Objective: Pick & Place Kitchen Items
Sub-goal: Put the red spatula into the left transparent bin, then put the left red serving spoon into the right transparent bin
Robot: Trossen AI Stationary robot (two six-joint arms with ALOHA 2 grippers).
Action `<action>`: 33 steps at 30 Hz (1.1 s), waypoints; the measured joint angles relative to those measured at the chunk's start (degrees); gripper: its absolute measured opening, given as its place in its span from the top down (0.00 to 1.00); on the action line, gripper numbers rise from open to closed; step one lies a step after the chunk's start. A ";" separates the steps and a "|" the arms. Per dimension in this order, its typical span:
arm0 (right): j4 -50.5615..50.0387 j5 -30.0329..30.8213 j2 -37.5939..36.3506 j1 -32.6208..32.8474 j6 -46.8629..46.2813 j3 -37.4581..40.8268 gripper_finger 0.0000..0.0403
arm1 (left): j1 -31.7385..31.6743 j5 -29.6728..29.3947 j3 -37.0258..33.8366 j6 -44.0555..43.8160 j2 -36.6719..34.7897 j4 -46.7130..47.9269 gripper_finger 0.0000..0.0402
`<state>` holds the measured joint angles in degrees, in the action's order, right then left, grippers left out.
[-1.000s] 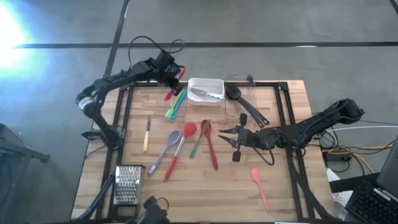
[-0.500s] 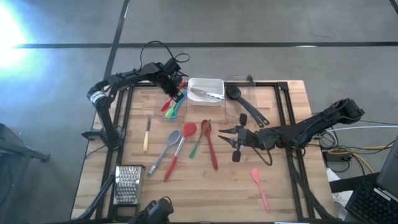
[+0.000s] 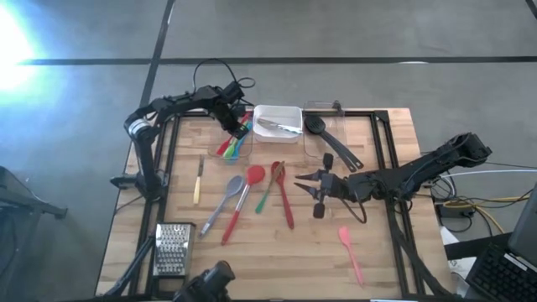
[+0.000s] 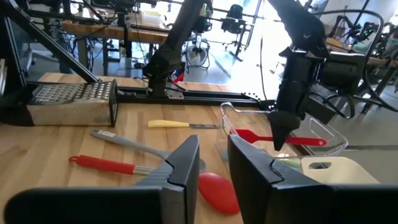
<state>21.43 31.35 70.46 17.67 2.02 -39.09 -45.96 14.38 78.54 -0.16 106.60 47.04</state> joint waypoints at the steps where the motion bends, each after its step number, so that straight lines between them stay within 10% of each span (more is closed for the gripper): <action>1: 0.00 0.00 0.00 0.00 0.07 0.00 0.80 | -0.14 0.03 0.00 -0.03 0.33 -0.05 0.95; 33: -0.20 0.02 0.00 -0.26 -0.11 0.00 0.79 | -0.86 -3.55 5.00 3.69 1.58 5.42 0.73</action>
<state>21.23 31.38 70.46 17.41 1.91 -39.09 -46.83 10.83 83.54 3.53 108.18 52.47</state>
